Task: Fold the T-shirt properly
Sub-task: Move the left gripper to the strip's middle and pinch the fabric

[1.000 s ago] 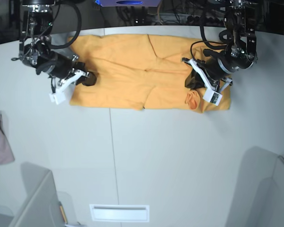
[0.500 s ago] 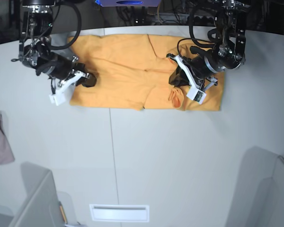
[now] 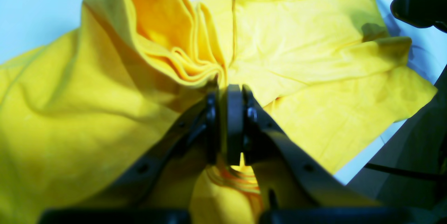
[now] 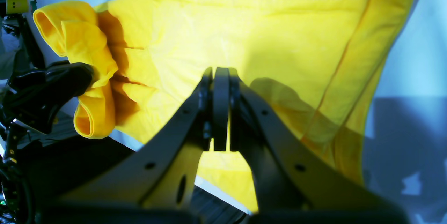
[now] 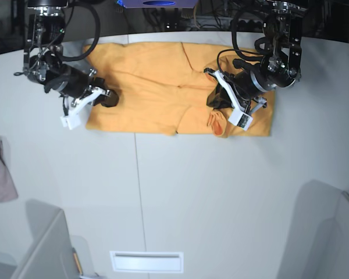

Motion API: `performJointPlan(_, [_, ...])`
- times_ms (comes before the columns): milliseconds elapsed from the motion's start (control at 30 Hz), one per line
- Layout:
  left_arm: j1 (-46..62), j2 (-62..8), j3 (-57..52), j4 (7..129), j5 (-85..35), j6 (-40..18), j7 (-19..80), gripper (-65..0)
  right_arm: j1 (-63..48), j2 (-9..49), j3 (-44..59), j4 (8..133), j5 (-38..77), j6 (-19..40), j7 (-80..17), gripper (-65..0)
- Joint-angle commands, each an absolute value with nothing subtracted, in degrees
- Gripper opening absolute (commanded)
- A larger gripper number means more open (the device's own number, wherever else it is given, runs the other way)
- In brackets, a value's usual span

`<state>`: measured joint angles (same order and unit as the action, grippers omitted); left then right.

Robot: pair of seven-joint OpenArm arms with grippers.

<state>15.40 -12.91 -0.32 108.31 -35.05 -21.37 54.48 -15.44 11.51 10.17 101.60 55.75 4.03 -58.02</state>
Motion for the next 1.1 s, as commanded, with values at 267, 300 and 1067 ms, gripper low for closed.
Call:
performJointPlan(267, [14.90, -13.23, -1.01, 109.14, -36.18, -21.58, 58.15, -65.0, -14.99, 12.09, 10.51, 102.46, 56.92, 4.53, -57.19, -65.0])
performJointPlan(300, [14.81, -13.23, -1.19, 109.14, -36.18, -21.58, 58.15, -65.0, -14.99, 12.09, 10.51, 102.46, 56.92, 4.53, -57.19, -65.0])
performJointPlan(1067, [13.23, -13.05, 0.48, 106.68, -36.62, -21.58, 58.51, -39.5, -15.08, 12.00, 10.51, 102.46, 57.27, 4.53, -57.19, -65.0])
